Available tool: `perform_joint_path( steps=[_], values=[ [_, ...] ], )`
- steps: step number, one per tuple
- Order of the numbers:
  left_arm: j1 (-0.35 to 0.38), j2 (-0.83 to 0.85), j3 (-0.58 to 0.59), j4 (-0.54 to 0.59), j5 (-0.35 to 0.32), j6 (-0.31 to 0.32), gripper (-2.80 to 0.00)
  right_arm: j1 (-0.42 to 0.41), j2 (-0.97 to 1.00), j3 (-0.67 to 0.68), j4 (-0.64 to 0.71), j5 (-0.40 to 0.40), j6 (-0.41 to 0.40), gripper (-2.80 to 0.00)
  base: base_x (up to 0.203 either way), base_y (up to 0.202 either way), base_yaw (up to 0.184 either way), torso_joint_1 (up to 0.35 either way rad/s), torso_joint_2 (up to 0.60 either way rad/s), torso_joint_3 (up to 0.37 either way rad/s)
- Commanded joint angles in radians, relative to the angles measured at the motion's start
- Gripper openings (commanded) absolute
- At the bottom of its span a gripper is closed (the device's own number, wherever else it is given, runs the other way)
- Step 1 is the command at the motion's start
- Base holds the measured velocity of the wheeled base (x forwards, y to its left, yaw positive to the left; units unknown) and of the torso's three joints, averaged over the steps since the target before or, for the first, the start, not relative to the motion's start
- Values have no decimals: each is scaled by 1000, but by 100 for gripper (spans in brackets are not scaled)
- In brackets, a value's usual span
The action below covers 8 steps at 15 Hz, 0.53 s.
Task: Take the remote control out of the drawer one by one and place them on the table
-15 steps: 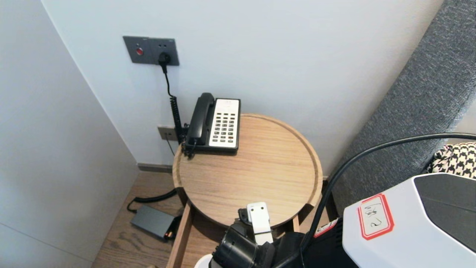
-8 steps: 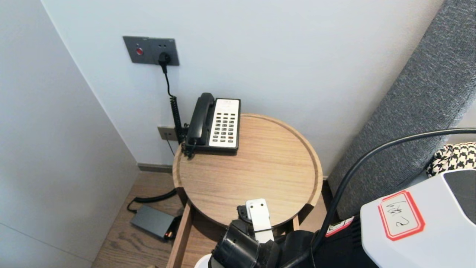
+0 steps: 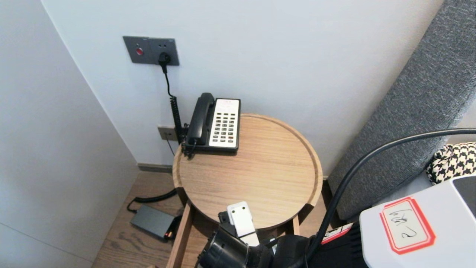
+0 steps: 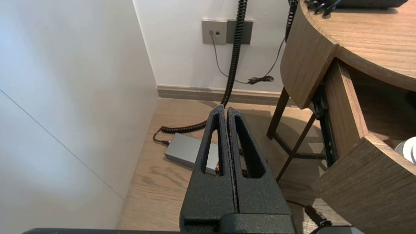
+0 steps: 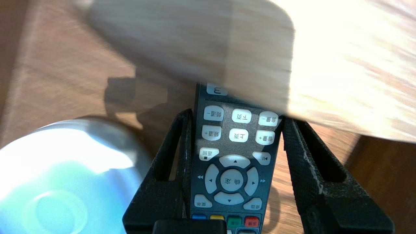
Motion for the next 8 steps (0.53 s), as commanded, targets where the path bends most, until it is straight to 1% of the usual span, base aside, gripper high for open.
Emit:
perform_joint_path(
  steps=[1, 3, 6, 8],
  values=[
    [1, 0, 9, 0, 0, 0, -280, 6, 3, -16, 0, 19, -31, -280, 0, 0, 0, 0, 0, 0],
    [1, 0, 12, 0, 0, 0, -280, 7, 2, -11, -21, 55, -106, -280, 0, 0, 0, 0, 0, 0],
    [0, 0, 12, 0, -1, 0, -280, 7, 2, -11, -53, 59, -205, -280, 0, 0, 0, 0, 0, 0],
    [1, 0, 10, 0, 0, 0, -280, 6, 4, -8, -54, 66, -255, -280, 0, 0, 0, 0, 0, 0]
  ],
)
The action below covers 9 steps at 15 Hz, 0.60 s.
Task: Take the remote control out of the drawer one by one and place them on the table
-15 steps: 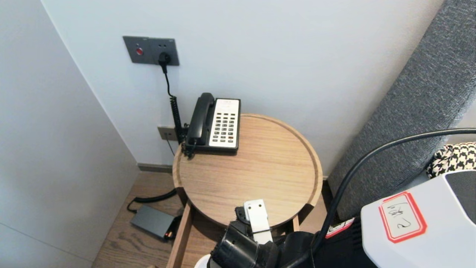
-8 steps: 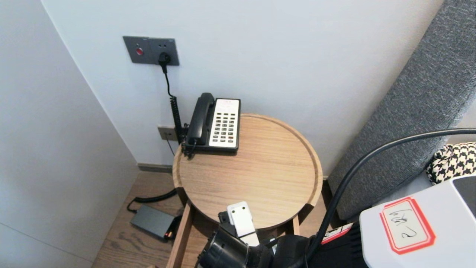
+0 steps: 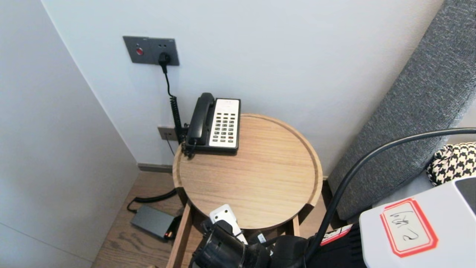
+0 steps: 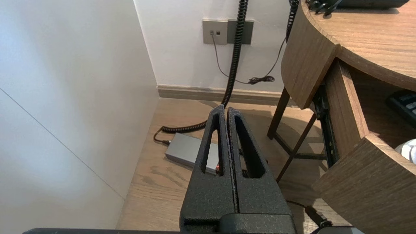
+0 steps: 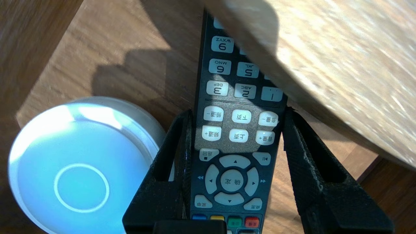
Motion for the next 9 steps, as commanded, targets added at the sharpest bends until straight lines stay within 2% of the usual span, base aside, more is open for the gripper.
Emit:
perform_joint_path(
  steps=[1, 9],
  values=[
    [1, 0, 10, 0, 0, 0, -280, -1, 6, 2, 1, 2, -34, -280, 0, 0, 0, 0, 0, 0],
    [1, 0, 9, 0, 0, 0, -280, -2, 25, -14, -16, 2, -142, -280, 0, 0, 0, 0, 0, 0]
  ],
)
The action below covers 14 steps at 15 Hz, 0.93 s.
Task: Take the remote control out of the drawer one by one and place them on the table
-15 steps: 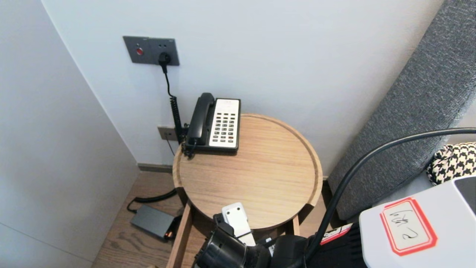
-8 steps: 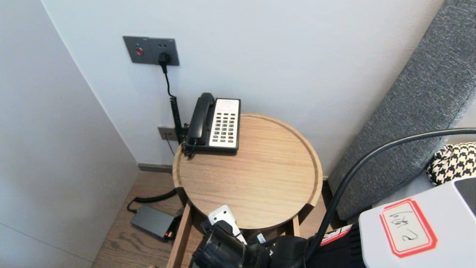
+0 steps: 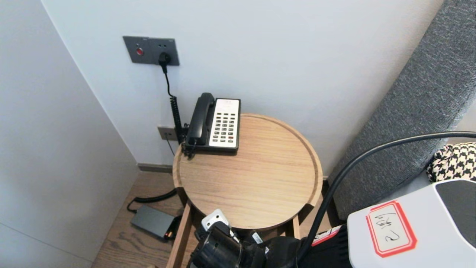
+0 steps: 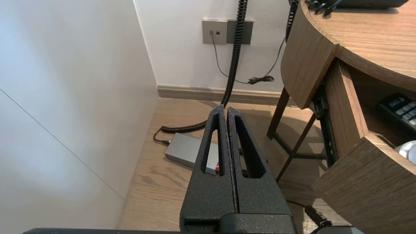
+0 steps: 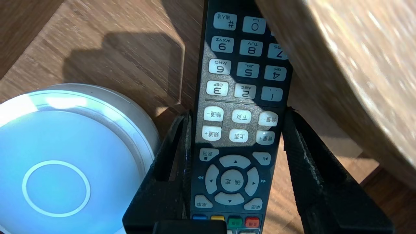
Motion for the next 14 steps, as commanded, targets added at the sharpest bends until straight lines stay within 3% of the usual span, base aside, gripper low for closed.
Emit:
perform_joint_path(
  steps=[1, 14],
  values=[
    [1, 0, 9, -1, 0, 0, -280, -2, -6, -1, -8, -4, -37, -280, 0, 0, 0, 0, 0, 0],
    [1, 0, 9, -1, 0, 0, -280, -7, -67, 25, -66, 26, -279, -280, 0, 0, 0, 0, 0, 0]
  ],
)
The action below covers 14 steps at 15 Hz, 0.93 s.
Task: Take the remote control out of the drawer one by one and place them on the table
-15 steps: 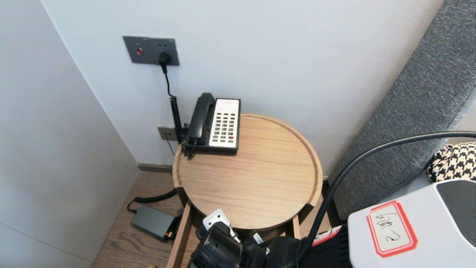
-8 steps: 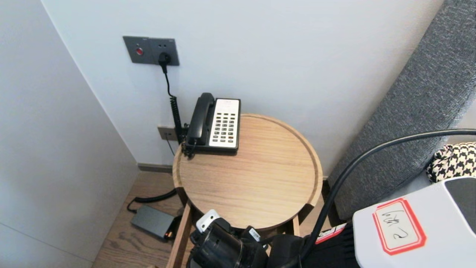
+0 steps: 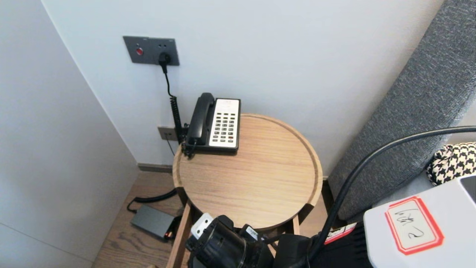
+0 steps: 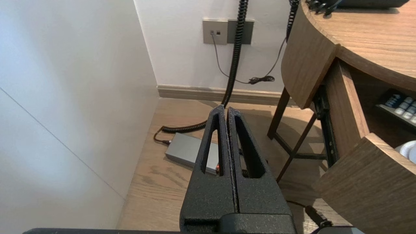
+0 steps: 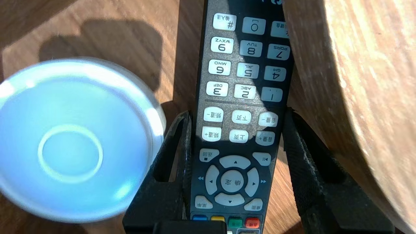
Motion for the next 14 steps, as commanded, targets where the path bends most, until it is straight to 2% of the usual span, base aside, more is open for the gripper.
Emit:
perform_joint_path(
  steps=[1, 9, 14],
  values=[
    [1, 0, 9, 0, -1, 1, -280, -4, -27, -1, -2, -3, -12, -280, 0, 0, 0, 0, 0, 0],
    [1, 0, 9, 0, 0, 1, -280, 4, -34, -2, -7, -1, -13, -280, 0, 0, 0, 0, 0, 0],
    [1, 0, 9, 0, 0, 1, -280, 6, -50, -6, -6, 26, -11, -280, 0, 0, 0, 0, 0, 0]
  ],
)
